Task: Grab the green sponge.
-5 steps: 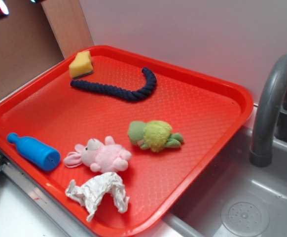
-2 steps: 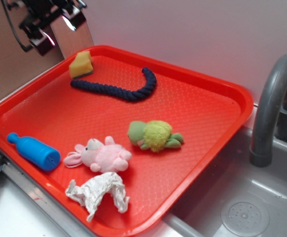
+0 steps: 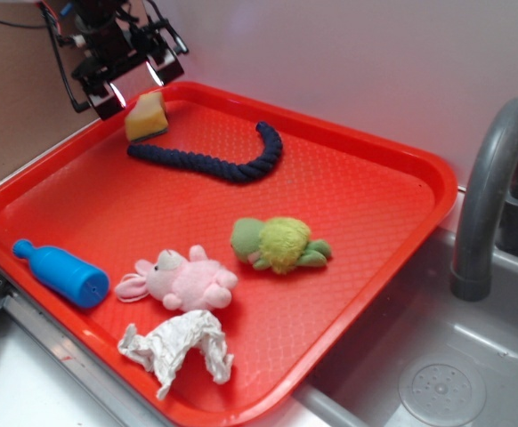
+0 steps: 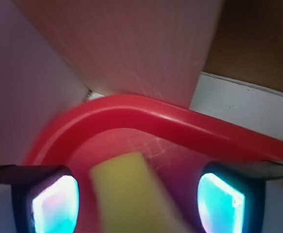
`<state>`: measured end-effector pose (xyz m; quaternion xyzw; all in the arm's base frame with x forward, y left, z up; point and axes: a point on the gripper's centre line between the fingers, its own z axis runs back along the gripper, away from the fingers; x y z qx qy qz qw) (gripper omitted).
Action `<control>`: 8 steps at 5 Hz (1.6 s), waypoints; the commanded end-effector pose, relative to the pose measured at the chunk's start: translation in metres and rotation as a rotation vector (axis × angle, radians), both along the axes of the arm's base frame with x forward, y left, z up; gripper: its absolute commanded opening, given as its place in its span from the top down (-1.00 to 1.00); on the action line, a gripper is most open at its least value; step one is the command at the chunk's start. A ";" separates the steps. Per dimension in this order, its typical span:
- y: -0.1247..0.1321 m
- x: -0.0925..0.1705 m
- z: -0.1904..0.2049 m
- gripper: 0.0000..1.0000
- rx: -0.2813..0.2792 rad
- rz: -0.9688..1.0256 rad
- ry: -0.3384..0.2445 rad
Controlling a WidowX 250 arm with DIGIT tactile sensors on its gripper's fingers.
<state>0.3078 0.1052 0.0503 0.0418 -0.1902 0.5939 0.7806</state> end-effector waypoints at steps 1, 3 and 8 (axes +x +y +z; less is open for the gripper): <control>-0.007 0.011 -0.006 1.00 0.048 -0.202 0.005; -0.024 0.004 0.053 1.00 -0.034 -0.155 0.093; -0.119 -0.078 0.185 1.00 -0.152 -0.670 0.059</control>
